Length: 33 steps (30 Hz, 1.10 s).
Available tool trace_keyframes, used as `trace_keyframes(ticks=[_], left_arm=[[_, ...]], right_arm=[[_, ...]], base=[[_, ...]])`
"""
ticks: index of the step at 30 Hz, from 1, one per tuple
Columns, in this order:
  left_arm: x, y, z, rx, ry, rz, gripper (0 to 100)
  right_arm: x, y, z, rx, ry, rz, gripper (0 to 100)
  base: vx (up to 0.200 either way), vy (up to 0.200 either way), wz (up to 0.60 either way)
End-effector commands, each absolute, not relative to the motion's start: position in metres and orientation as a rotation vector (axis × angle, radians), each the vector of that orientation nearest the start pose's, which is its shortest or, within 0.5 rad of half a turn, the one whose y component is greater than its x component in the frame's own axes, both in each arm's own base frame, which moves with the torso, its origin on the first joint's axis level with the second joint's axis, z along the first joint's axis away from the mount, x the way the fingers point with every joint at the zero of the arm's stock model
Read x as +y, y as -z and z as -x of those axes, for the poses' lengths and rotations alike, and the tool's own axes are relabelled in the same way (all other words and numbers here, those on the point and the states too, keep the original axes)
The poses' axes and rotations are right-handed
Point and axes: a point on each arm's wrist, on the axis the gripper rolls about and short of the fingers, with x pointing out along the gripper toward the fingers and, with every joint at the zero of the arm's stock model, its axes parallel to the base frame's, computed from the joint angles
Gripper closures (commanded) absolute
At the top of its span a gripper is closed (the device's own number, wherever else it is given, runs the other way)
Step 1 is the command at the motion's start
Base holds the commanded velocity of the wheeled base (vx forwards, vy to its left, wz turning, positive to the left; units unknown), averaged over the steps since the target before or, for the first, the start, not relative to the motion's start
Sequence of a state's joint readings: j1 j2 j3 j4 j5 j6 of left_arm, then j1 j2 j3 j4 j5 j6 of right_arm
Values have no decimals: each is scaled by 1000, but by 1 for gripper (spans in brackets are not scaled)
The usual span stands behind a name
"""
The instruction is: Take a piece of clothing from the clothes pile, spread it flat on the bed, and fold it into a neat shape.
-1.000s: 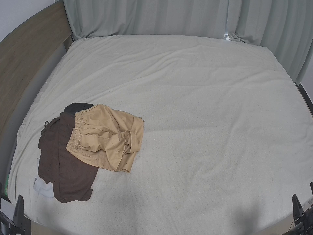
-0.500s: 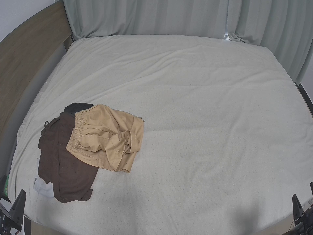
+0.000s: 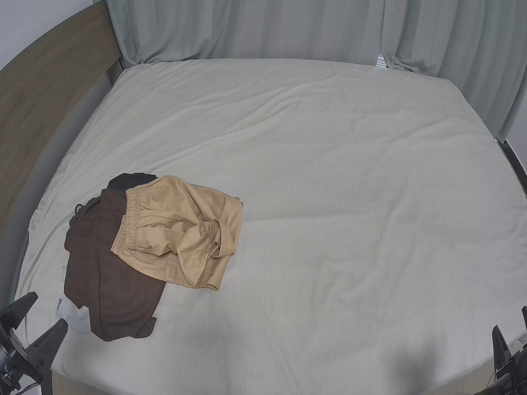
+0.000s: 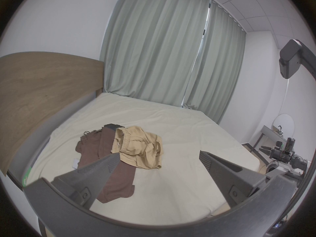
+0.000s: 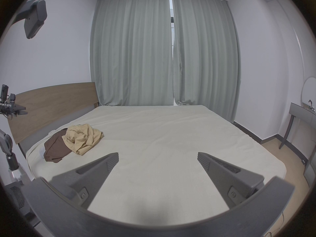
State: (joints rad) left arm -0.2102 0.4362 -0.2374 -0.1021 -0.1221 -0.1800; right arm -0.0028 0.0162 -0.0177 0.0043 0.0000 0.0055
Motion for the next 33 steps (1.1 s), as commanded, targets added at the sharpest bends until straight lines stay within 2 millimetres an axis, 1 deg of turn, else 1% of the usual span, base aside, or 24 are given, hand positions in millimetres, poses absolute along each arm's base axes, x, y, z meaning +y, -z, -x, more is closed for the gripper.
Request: trace_keyframes(ticks=[1, 5, 8, 12, 21, 23, 26, 30, 33], left_arm=[[-9, -164, -29, 188, 331, 193, 0], [-11, -170, -38, 209, 330, 197, 0], [-14, -173, -50, 214, 330, 220, 0], [-17, -175, -62, 226, 339, 231, 0], [-21, -183, -82, 206, 352, 235, 0], [-22, -183, -88, 227, 363, 241, 0], [-23, -185, -91, 237, 376, 249, 0], [-25, -190, -101, 259, 406, 287, 0], [-23, -193, -108, 272, 418, 312, 0]], right_arm=[[0, -75, 23, 5, 3, -6, 0], [0, -75, 23, 5, 3, -6, 0], [0, -75, 23, 5, 3, -6, 0], [0, -75, 23, 5, 3, -5, 0], [0, -75, 23, 5, 3, -5, 0], [0, -75, 23, 3, 2, -5, 0], [0, -75, 23, 5, 2, -5, 0], [0, -75, 23, 5, 2, -5, 0], [0, -75, 23, 3, 2, -3, 0]], base=[[0, 0, 0], [0, 0, 0], [0, 0, 0], [0, 0, 0], [0, 0, 0], [0, 0, 0], [0, 0, 0], [0, 0, 0], [0, 0, 0]])
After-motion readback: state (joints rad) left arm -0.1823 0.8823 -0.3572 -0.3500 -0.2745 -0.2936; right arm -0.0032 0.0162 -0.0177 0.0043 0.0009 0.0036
